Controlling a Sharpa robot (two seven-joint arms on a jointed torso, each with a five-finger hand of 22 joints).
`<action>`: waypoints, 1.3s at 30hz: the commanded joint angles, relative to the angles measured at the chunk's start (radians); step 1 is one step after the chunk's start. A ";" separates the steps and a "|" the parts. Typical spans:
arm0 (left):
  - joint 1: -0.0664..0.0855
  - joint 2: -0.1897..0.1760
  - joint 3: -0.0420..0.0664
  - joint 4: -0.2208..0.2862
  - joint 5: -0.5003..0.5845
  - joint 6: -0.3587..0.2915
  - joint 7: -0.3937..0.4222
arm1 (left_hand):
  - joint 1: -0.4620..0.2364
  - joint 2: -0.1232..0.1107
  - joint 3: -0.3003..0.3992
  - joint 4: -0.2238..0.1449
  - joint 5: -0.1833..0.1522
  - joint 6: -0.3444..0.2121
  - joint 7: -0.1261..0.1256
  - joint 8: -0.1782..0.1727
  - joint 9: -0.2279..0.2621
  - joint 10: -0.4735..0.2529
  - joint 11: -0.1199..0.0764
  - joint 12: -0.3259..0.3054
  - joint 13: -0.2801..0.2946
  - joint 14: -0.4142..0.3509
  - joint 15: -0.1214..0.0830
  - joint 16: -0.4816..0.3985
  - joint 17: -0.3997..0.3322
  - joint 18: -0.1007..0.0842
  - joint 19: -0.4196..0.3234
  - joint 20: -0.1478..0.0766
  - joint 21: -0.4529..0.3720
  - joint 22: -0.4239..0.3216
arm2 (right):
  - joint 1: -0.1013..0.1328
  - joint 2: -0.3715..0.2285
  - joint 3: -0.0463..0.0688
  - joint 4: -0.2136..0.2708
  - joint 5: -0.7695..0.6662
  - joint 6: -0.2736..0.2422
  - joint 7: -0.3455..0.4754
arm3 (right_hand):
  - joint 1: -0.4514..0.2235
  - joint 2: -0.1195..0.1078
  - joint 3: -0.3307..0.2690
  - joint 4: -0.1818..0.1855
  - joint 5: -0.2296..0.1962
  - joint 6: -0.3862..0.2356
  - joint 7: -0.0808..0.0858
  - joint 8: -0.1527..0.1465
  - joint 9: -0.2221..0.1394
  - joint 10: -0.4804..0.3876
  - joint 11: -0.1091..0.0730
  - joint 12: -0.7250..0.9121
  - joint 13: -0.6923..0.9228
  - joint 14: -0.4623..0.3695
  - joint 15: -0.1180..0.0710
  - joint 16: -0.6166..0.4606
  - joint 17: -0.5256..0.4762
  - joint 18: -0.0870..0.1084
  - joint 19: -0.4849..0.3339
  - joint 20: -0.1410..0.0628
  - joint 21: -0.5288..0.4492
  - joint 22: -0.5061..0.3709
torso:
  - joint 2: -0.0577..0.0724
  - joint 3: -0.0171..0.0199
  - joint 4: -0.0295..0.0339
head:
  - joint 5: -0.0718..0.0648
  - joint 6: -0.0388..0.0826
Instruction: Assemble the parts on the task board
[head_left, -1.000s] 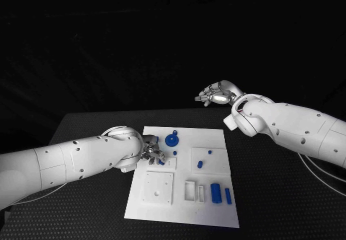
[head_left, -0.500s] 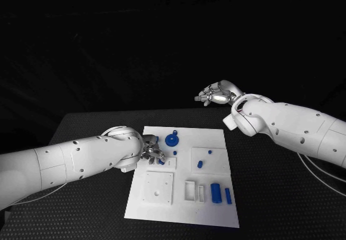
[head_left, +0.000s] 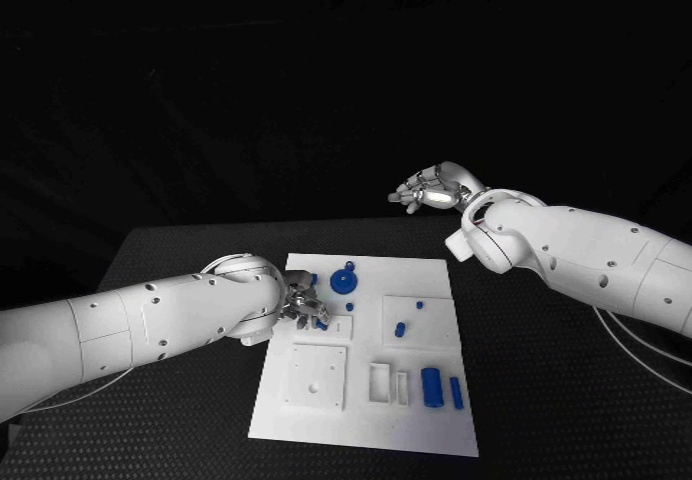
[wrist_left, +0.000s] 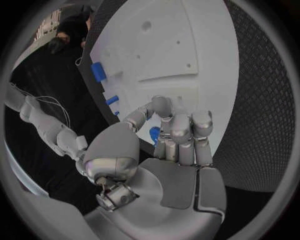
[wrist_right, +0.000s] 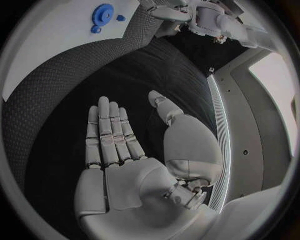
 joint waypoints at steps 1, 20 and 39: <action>0.000 0.001 0.001 0.000 -0.011 -0.006 0.011 | 0.005 0.010 0.086 -0.078 0.001 0.045 -0.032 0.000 0.001 -0.009 -0.001 0.003 -0.001 0.010 -0.016 0.003 -0.002 0.045 -0.005 -0.089 -0.002 0.002 | 0.000 0.001 0.000 0.000 0.005 0.016 0.003 | -0.002 0.006 -0.005 0.002 0.007 -0.006 0.000 0.003 -0.002 0.002 0.008 -0.006 -0.002 -0.006 0.001 -0.007 -0.001 -0.012 -0.006 0.002 -0.004 0.001 | 0.000 0.0001 -0.0001 | 0.001 0.001; -0.010 0.023 0.001 -0.011 -0.075 -0.022 0.012 | -0.008 -0.008 0.084 -0.071 0.031 0.069 -0.038 0.004 0.009 0.003 -0.005 0.018 0.003 0.014 -0.020 0.024 -0.010 0.045 -0.003 -0.089 0.000 0.002 | 0.000 0.004 0.000 0.003 0.018 0.022 -0.002 | -0.002 0.007 -0.007 0.003 0.010 -0.007 0.000 0.003 -0.003 0.001 0.009 -0.006 -0.007 -0.008 0.002 -0.009 -0.001 -0.012 -0.009 0.002 -0.006 0.003 | 0.001 -0.0003 -0.0011 | -0.001 -0.002; -0.016 0.021 0.001 0.027 -0.114 -0.027 0.015 | 0.003 -0.016 0.091 -0.074 0.050 0.082 -0.042 0.006 0.014 0.007 -0.009 0.031 0.006 0.015 -0.023 0.039 -0.016 0.047 -0.001 -0.089 0.001 0.002 | 0.000 0.000 0.000 0.006 0.021 0.025 -0.002 | -0.003 0.007 -0.008 0.003 0.015 -0.007 0.000 0.003 -0.004 0.001 0.009 -0.007 -0.010 -0.010 0.002 -0.010 -0.001 -0.012 -0.011 0.003 -0.007 0.005 | 0.000 0.0007 -0.0009 | -0.002 -0.007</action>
